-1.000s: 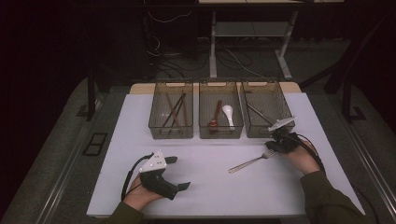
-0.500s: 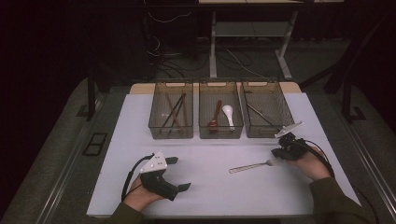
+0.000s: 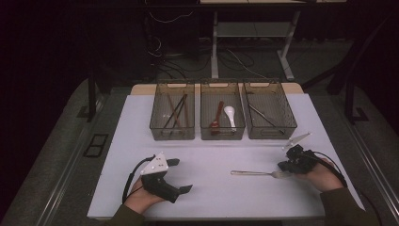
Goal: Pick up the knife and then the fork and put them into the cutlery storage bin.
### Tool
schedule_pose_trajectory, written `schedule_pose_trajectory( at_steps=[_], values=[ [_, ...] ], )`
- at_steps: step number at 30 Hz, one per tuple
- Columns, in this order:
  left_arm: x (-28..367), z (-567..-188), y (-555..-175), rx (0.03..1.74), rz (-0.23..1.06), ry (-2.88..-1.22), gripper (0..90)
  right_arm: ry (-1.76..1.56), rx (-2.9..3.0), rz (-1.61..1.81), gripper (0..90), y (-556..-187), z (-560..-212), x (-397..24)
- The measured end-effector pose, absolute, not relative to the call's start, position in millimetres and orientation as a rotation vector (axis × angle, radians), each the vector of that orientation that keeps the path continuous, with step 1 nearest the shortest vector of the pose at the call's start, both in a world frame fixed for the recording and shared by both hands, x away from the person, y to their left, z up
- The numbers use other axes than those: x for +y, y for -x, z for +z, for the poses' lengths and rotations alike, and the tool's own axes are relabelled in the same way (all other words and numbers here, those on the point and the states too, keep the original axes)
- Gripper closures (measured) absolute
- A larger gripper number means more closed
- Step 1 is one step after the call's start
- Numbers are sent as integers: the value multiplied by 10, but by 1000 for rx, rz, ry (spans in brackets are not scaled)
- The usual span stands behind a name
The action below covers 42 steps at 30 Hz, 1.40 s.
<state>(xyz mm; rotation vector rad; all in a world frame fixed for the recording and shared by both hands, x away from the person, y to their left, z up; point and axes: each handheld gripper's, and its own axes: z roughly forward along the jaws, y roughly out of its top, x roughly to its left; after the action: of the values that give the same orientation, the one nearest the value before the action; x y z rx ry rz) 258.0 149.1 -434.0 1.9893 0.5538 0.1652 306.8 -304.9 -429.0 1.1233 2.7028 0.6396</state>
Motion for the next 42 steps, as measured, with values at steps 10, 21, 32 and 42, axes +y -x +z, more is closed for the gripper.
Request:
schedule_pose_trajectory(
  at_steps=[10, 21, 32, 42],
  values=[
    [1485, -4343, -2582, 548, 163, -1997, 0, -1006, 2781, 648, 894, -2863, -4249, -3023],
    [1484, -4348, -2587, 550, 161, -1999, 0, -737, 2886, 665, 752, -2940, -4084, -2700],
    [1475, -4352, -2587, 549, 159, -1999, 0, -507, 3029, 377, 755, -2983, -4202, -2328],
    [1464, -4361, -2591, 547, 156, -2004, 0, -427, 3042, 292, 833, -2972, -4195, -2242]
  ],
)
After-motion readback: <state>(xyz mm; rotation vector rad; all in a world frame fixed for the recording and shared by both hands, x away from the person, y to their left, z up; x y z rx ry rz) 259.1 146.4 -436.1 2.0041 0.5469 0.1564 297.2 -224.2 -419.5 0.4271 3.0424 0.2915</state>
